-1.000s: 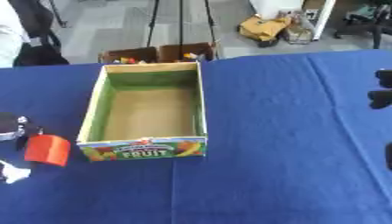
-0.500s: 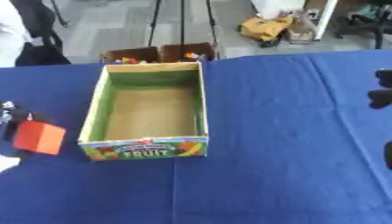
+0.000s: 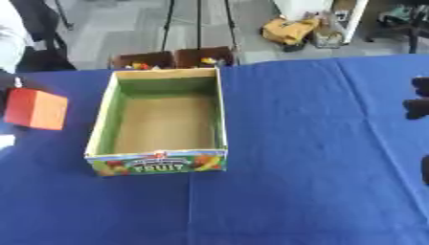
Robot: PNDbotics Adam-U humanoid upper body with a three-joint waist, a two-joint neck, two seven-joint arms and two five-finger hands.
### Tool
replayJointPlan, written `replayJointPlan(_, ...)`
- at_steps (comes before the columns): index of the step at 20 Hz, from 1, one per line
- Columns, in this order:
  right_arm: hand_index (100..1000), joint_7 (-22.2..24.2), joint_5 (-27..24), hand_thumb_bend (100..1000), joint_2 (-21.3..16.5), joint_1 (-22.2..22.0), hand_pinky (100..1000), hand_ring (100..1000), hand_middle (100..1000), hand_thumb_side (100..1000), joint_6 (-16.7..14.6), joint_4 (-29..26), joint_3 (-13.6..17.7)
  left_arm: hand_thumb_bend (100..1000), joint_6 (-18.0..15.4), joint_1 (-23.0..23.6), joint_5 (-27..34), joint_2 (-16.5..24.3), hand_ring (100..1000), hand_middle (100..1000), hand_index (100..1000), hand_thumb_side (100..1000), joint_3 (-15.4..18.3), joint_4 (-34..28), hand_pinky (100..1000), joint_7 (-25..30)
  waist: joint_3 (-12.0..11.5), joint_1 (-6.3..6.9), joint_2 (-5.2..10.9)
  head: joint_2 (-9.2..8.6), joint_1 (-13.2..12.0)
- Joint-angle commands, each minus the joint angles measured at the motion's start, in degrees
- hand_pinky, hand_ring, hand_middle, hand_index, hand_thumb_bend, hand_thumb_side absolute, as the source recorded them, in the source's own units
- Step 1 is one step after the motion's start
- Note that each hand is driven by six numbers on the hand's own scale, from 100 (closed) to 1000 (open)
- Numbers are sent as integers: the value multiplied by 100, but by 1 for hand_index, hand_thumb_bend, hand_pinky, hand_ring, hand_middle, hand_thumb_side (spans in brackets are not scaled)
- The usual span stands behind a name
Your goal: Pick up objects on the table and place them in the box.
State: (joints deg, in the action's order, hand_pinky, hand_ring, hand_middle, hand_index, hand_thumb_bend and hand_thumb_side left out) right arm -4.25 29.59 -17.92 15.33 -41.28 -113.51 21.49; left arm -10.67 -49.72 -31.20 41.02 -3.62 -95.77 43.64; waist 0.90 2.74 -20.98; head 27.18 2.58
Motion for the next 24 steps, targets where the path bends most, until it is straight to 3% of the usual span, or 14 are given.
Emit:
replayJointPlan(1, 685, -1, -49, 379, -145, 59, 672, 752, 462, 1000, 2, -108, -14, 100, 92, -351, 98, -39, 428, 455, 584, 247, -10, 34, 100, -58, 53, 89, 143, -30, -79)
replayJointPlan(11, 685, 103, -214, 384, -167, 162, 676, 756, 460, 1000, -24, -108, -75, 100, 74, -944, -241, -733, 410, 438, 577, 249, -277, 1146, 100, -415, 341, 208, 74, -203, -262)
replayJointPlan(24, 685, 186, -334, 386, -146, 271, 679, 760, 458, 1000, -66, -108, -126, 100, -515, -1145, -865, -1391, 394, 421, 582, 248, -614, 2784, 100, -971, 530, 255, -45, -293, -344)
